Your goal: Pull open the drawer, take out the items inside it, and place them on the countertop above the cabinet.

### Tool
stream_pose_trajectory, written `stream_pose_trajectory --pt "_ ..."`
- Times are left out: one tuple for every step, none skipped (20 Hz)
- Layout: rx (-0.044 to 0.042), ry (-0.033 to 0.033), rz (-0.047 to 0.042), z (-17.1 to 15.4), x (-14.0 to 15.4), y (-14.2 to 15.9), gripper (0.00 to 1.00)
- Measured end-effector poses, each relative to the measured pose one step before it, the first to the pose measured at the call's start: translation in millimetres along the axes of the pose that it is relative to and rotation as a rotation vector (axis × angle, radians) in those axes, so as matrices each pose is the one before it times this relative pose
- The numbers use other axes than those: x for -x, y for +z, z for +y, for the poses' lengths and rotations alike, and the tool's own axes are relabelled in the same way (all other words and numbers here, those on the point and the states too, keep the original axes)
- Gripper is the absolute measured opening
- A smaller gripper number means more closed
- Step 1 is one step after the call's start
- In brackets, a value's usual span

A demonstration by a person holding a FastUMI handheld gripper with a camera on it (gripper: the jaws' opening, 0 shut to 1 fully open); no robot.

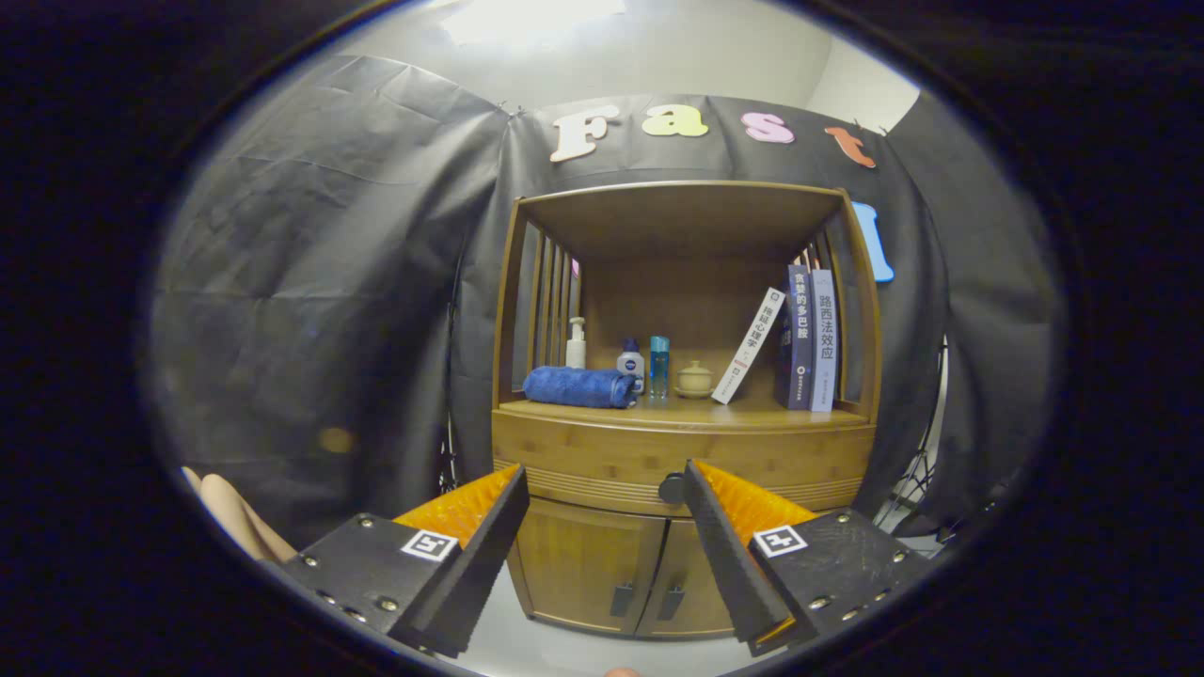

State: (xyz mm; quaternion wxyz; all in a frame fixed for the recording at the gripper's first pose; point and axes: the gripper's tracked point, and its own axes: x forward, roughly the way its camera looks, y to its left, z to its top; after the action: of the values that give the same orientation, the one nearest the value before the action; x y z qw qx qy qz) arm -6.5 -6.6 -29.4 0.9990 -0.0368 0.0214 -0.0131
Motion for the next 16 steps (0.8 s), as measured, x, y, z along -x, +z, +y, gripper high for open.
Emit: stream_pose_trajectory --pt "0.00099 -0.00246 0.00192 -1.23 0.76 -0.4 0.98" --pt "-0.00011 -0.00359 0.00042 -1.76 1.02 0.21 0.98" --pt "-0.00237 -0.0032 -0.00011 -1.68 0.39 -0.63 0.98" --pt "-0.00431 -0.00379 0.00157 -2.04 -0.72 -0.32 0.98" --pt "-0.00537 -0.00591 0.00172 -3.12 -1.09 -1.47 0.98" --pt "-0.00206 -0.00748 0.00465 -2.82 -2.68 -1.1 0.98" --pt "0.00132 -0.00526 0.00158 -2.94 -3.97 -0.01 0.98" --pt "0.00272 -0.00608 -0.00365 -3.57 -5.0 2.36 0.99" --pt "0.00211 -0.0032 -0.00645 -4.59 -6.5 2.57 0.98" --pt "0.00076 -0.01039 -0.00509 -5.97 -7.23 2.37 0.98" --pt "-0.00149 -0.01504 -0.00132 -7.17 -8.1 0.1 0.98" --pt "-0.00409 -0.01014 0.00168 -6.4 -8.73 -1.65 0.99" --pt "-0.00596 -0.01042 0.00473 -5.91 -9.24 -3.74 0.98" --pt "-0.0041 -0.00386 0.01186 -4.17 -9.48 -5.95 0.99" --pt "0.00128 -0.00739 0.02243 -5.0 -9.2 -9.13 0.98" --pt "0.00443 -0.00366 0.02414 -2.31 -9.32 -9.2 0.98"
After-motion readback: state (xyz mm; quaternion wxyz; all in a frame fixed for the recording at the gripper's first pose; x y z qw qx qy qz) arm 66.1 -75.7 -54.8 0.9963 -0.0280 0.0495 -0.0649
